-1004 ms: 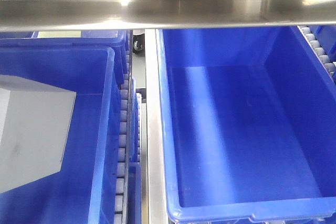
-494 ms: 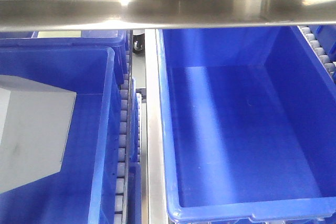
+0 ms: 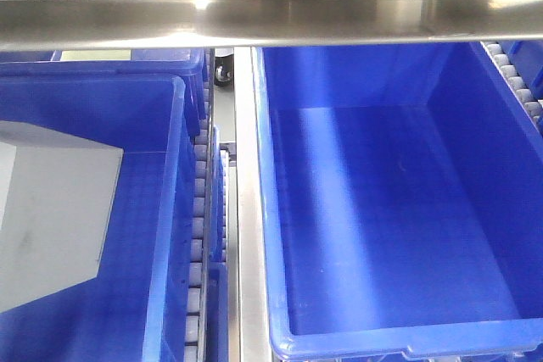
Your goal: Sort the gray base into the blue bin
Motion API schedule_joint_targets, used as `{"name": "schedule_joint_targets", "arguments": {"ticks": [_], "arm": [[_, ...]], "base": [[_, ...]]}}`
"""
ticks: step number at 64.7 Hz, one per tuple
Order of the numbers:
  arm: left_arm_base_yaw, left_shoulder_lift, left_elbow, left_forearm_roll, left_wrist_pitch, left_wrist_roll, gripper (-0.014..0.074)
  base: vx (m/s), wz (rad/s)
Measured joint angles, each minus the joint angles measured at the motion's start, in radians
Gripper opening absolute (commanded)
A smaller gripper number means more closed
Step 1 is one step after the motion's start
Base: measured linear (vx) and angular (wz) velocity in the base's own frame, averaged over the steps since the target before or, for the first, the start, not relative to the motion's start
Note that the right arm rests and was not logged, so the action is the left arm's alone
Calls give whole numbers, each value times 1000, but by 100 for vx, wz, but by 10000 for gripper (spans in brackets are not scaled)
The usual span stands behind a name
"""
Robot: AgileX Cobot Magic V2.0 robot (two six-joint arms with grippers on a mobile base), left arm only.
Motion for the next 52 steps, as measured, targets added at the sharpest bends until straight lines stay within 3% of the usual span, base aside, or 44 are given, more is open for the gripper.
{"name": "schedule_joint_targets", "arguments": {"ticks": [14,24,37,52], "arm": [[0,28,0,-22,10,0,-5],[0,124,0,-141,71,37,-5],[0,239,-22,-397,79,292,-5],[0,368,-88,-790,130,673,-5]], "base": [[0,0],[0,0],[0,0],[0,0]]}}
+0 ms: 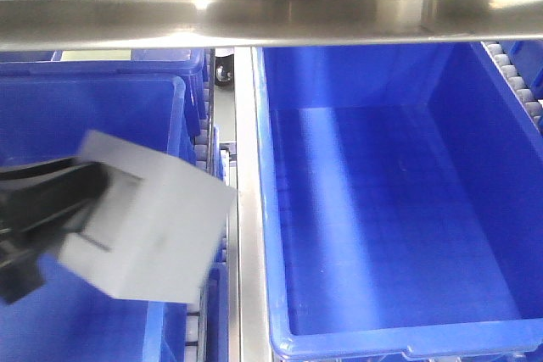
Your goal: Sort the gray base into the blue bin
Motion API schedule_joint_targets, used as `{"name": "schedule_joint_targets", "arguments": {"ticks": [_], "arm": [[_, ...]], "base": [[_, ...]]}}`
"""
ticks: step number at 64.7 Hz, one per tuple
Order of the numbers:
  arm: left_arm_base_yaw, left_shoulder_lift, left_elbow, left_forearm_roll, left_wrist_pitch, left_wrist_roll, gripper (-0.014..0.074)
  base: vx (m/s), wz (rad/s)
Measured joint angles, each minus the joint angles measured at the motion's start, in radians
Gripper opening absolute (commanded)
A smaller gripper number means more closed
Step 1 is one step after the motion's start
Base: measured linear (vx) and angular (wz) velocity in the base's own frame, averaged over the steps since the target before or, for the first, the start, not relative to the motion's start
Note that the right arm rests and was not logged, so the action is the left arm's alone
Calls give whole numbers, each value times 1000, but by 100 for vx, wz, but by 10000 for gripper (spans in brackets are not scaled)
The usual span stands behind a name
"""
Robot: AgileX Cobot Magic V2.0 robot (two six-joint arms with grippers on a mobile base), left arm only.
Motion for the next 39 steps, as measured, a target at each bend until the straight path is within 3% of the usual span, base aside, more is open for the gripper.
{"name": "schedule_joint_targets", "arguments": {"ticks": [9,17,25,39], "arm": [[-1,96,-4,-274,49,266,-5],[-29,173,-27,-438,73,451,-5],[-102,245,-79,-517,58,560,-5],[-260,406,-186,-543,-24,602,-5]], "base": [[0,0],[0,0],[0,0],[0,0]]}}
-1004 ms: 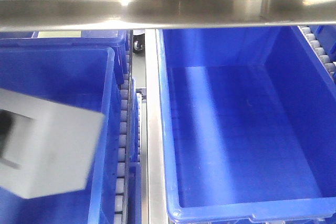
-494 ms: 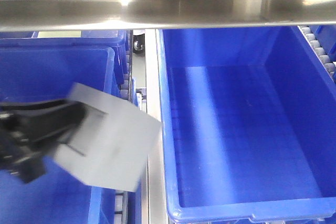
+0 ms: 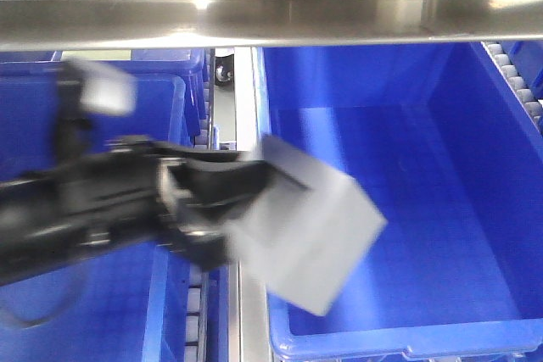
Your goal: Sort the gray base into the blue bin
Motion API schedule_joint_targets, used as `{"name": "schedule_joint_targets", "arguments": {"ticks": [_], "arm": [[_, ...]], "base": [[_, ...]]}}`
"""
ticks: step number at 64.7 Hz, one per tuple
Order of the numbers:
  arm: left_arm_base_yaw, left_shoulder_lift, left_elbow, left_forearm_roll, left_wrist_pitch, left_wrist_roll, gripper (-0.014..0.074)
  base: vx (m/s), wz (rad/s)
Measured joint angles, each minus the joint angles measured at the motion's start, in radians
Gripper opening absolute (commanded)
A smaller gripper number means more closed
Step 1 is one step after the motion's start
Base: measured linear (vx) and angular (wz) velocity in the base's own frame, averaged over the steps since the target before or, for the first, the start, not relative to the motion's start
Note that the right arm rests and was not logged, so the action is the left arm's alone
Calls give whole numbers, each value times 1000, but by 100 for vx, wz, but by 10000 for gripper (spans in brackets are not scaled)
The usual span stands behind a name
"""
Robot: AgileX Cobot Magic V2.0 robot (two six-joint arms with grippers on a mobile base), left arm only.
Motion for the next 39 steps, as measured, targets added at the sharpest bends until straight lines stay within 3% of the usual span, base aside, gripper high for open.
{"name": "schedule_joint_targets", "arguments": {"ticks": [17,39], "arm": [[-129,265,-202,-15,-76,22,-4],[-150,625,-481,-74,-76,23,31]], "base": [[0,0],[0,0]]}}
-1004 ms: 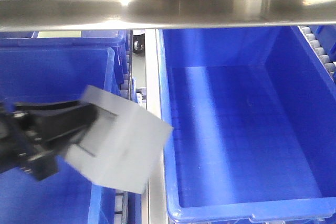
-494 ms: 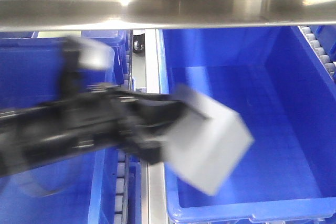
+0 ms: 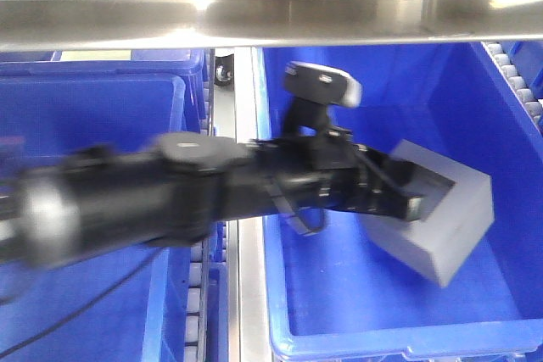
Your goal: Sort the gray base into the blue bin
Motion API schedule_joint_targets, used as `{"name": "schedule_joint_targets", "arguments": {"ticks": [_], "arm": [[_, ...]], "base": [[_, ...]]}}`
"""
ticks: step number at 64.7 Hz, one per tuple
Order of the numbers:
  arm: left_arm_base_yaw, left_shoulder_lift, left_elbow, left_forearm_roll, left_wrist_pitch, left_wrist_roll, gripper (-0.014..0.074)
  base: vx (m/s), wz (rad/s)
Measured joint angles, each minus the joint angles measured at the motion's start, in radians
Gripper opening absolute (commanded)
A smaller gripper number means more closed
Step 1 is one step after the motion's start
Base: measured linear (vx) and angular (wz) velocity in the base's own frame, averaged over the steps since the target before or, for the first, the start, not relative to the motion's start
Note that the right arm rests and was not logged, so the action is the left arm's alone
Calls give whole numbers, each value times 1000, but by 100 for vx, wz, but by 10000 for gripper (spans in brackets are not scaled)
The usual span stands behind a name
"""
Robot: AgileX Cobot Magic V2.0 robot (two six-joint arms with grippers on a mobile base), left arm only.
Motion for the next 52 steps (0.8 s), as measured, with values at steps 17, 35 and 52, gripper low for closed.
{"name": "schedule_joint_targets", "arguments": {"ticks": [17,35,52], "arm": [[0,150,-64,-8,41,0,117],[0,177,-66,-8,49,0,246],[-1,177,-69,-14,50,0,257]], "base": [[0,0],[0,0],[0,0]]}}
